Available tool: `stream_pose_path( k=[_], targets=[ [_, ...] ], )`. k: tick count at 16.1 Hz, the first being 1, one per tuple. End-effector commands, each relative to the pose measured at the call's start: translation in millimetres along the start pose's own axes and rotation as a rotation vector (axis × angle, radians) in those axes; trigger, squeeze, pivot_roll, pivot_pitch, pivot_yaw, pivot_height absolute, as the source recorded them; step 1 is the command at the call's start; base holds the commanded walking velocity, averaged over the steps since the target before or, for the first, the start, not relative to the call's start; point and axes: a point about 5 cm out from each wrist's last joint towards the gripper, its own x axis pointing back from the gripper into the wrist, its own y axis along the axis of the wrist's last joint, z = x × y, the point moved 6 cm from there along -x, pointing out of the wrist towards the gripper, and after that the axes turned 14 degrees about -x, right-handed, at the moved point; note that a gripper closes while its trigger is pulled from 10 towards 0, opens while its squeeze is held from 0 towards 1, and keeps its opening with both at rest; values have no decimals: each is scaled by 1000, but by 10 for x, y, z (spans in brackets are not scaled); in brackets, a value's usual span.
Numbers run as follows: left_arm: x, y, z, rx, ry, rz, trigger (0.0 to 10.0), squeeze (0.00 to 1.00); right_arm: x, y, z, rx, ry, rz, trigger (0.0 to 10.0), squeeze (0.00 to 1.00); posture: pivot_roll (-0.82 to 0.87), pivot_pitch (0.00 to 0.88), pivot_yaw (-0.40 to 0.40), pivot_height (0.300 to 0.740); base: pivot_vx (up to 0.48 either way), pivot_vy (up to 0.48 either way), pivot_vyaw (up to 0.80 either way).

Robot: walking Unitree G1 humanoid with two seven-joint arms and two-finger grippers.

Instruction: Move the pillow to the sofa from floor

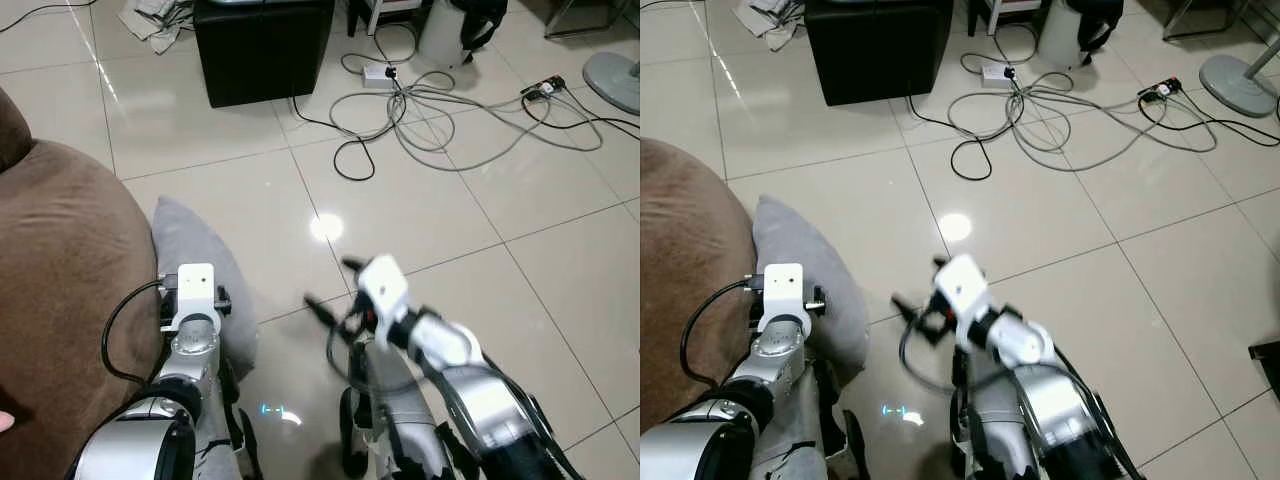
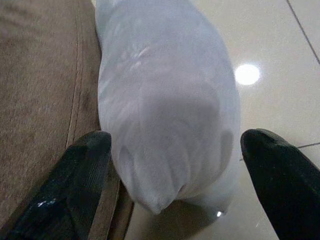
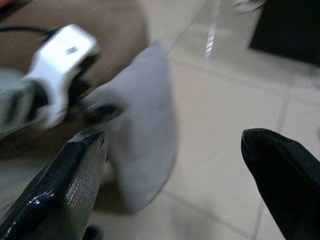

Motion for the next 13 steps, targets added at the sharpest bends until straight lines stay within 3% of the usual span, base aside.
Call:
stream_pose_path(
  k=[1,6,7,9,13],
  targets=[
    [44,-211,-40,-4,-12,65,10000,0,69,-72,77,-20,42,52,10000,0,-201,281,-119,594,0,0,0],
    [45,-240,-49,26,-20,86,10000,0,210,-257,180,-10,108,170,10000,0,-206,283,-122,594,0,0,0],
    [46,-245,-58,34,-27,89,9608,0,221,-270,175,-17,103,183,10000,0,-207,284,-122,594,0,0,0],
    [54,-293,-50,46,-22,108,275,0,231,-289,179,-26,103,201,10000,0,-209,287,-122,594,0,0,0],
    [64,-337,-38,39,-16,118,0,0,276,-356,205,-34,109,227,10000,0,-210,288,-124,594,0,0,0]
  ],
)
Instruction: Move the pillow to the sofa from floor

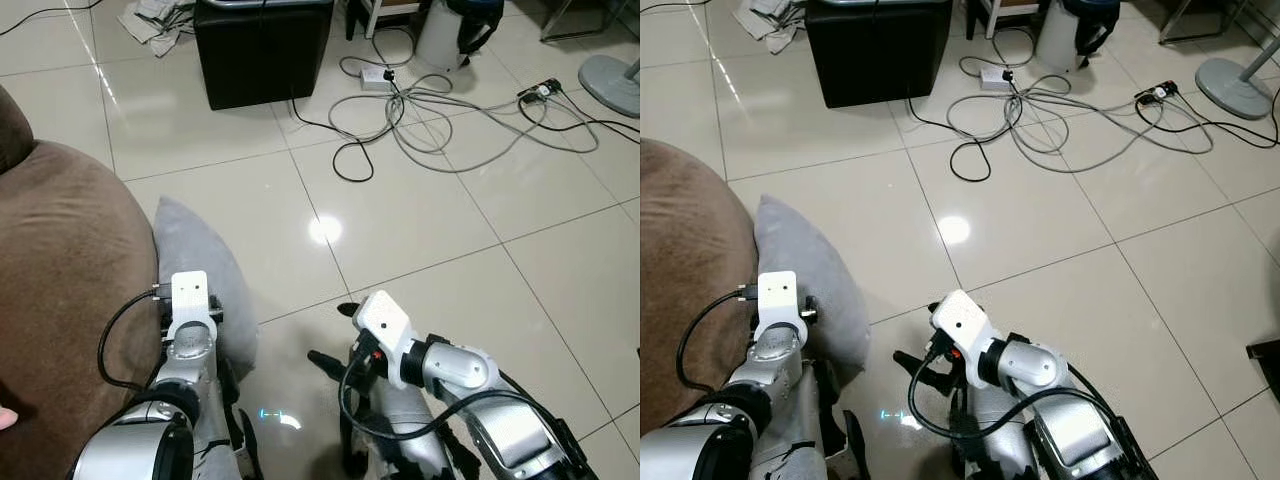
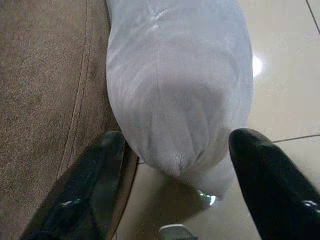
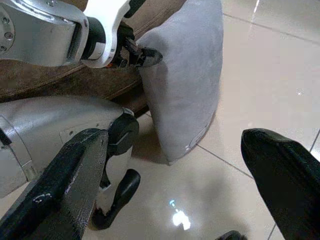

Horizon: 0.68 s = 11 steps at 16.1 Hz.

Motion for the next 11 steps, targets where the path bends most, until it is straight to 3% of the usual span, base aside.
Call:
stream_pose_path(
  k=[1,11],
  targets=[
    [41,-201,-46,-12,-16,53,0,0,36,-93,47,-13,17,31,10000,0,-210,288,-124,594,0,0,0],
    [61,-220,-88,1,-15,54,0,0,61,-182,25,-28,3,42,10000,0,-213,286,-131,594,0,0,0]
  ],
)
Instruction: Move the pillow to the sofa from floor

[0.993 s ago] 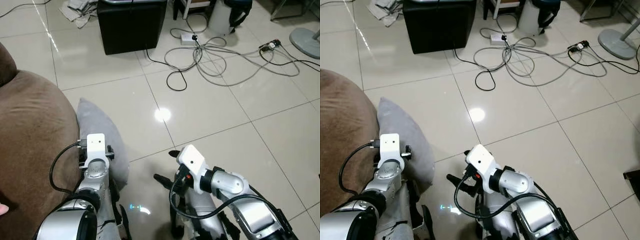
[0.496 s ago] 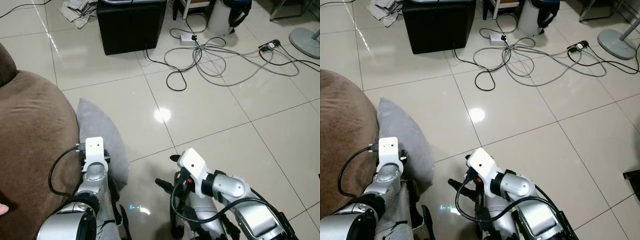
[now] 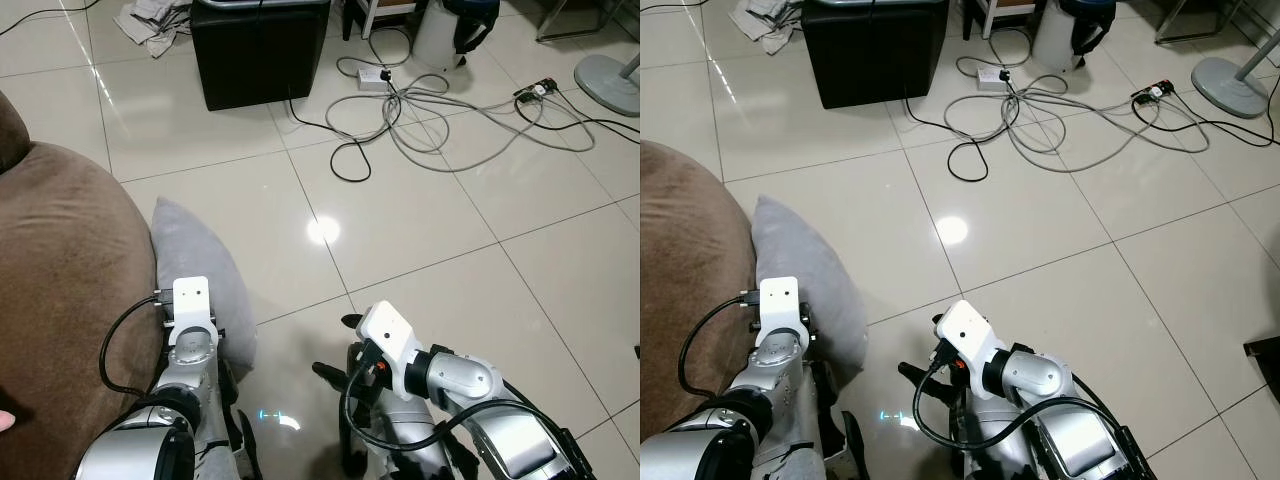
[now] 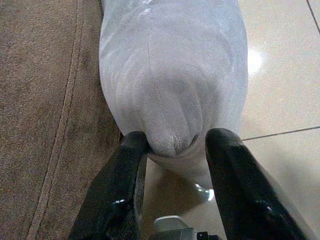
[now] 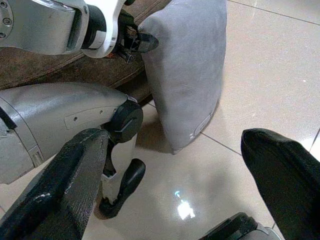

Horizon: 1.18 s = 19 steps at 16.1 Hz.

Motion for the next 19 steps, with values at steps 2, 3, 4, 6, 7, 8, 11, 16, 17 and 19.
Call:
stream_pose_path(
  k=[2,3,4,6,7,8,11,16,17,19],
  targets=[
    [37,-153,-47,-2,-7,38,0,0,17,-82,19,-9,1,16,10000,0,-213,286,-131,594,0,0,0],
    [37,-153,-46,-3,-8,38,0,0,15,-84,20,-9,1,16,10000,0,-211,288,-132,594,0,0,0],
    [36,-153,-42,-5,-7,37,0,0,11,-87,24,-9,1,15,10000,0,-211,288,-132,594,0,0,0],
    [31,-152,-27,-9,-8,36,0,0,-6,-91,21,-9,1,15,10000,0,-208,283,-132,594,0,0,0],
    [29,-148,-25,-12,-9,36,0,0,-13,-88,13,-8,0,14,10000,0,-209,282,-132,594,0,0,0],
    [27,-142,-23,-14,-9,34,0,0,-17,-82,4,-6,-3,13,10000,0,-208,281,-132,594,0,0,0],
    [24,-129,-25,-14,-12,32,0,0,-25,-86,-8,1,-5,15,10000,0,-207,275,-134,594,0,0,0],
    [23,-94,-51,-14,-23,19,0,0,-48,-71,-34,13,-9,13,10000,0,-204,265,-135,594,0,0,0],
    [25,-76,-76,-13,-36,10,0,0,-60,-72,-45,14,-11,13,10000,0,-194,253,-129,594,0,0,0],
    [28,-34,-119,-19,-59,-10,0,0,-90,-64,-79,15,-24,6,10000,0,-182,239,-120,594,0,0,0]
  ],
)
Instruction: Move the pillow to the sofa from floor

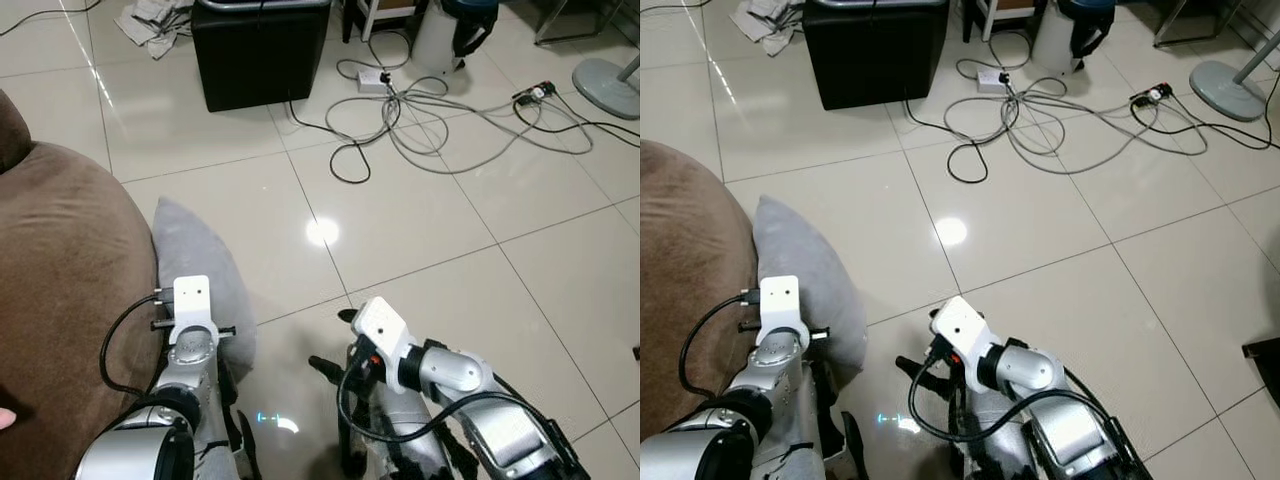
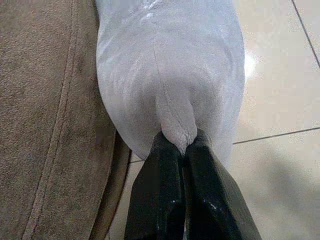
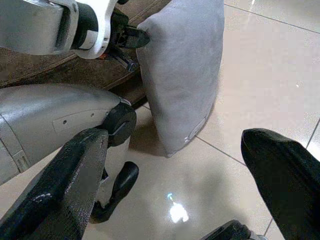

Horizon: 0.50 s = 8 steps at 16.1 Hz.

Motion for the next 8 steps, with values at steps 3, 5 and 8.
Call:
stream_pose_path(
  k=[3,5,8],
  targets=[
    [30,-5,-155,-2,-65,-11,0,0,-18,-64,-97,-1,-45,7,10000,0,-153,211,-95,594,0,0,0],
    [45,149,-284,31,-122,-73,0,0,-32,-54,-240,-9,-110,-14,10000,0,-119,173,-65,594,0,0,0],
    [93,391,-472,13,-189,-177,0,0,-7,-14,-517,-41,-218,-59,10000,0,-76,101,-12,594,0,0,0]
  ],
)
